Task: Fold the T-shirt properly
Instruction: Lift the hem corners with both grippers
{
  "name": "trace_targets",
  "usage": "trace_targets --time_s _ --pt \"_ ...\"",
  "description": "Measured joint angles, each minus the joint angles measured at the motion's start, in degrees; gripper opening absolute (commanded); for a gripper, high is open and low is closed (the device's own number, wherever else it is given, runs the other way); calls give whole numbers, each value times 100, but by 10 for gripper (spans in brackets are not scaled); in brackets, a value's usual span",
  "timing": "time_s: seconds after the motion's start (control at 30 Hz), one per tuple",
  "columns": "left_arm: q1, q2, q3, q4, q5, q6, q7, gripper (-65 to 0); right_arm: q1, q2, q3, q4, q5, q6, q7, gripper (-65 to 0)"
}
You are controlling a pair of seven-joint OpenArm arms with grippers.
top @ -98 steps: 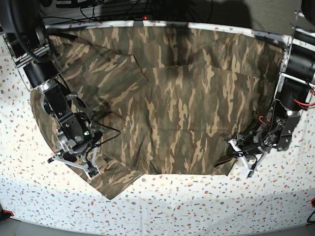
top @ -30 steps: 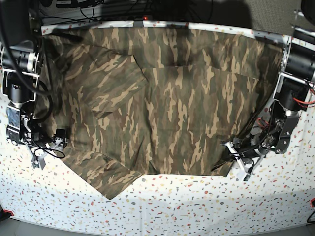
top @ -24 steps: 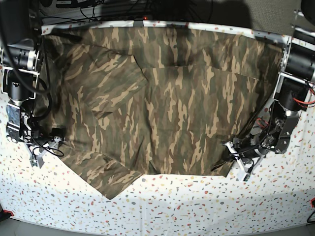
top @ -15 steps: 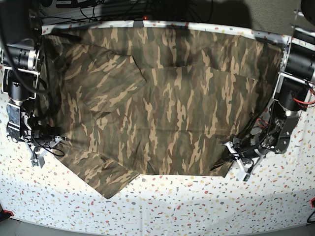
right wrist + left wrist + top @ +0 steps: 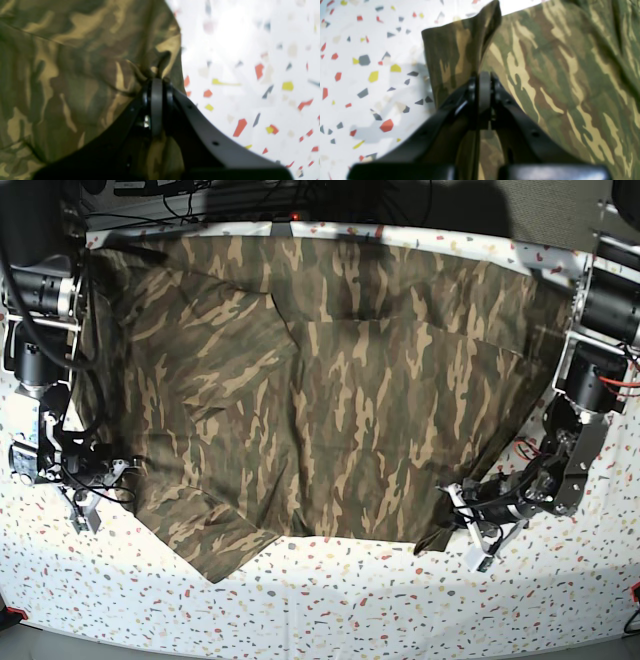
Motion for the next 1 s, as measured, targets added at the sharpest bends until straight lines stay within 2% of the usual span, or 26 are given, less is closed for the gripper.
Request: trace_targets --time_s 0.1,0.3,0.4,0.63,0.77,1.0 --pt "20 -116 4 85 -7 4 92 -650 -2 66 -11 142 26 131 -83 -650" --pt "17 -514 11 140 -11 -2 90 -650 -2 420 -20 229 372 511 -304 -650" --pt "20 -636 11 140 -227 9 98 -650 -15 516 -20 229 494 610 -358 -650" --pt "20 -629 11 142 -361 -2 168 -650 -15 640 -22 229 498 623 -380 -650" --pt "20 -634 11 142 -361 -2 282 -650 -15 647 -22 229 863 621 -518 -650" --pt "37 -758 -81 164 -935 -11 728 -650 -111 651 -22 389 1174 621 -737 -650"
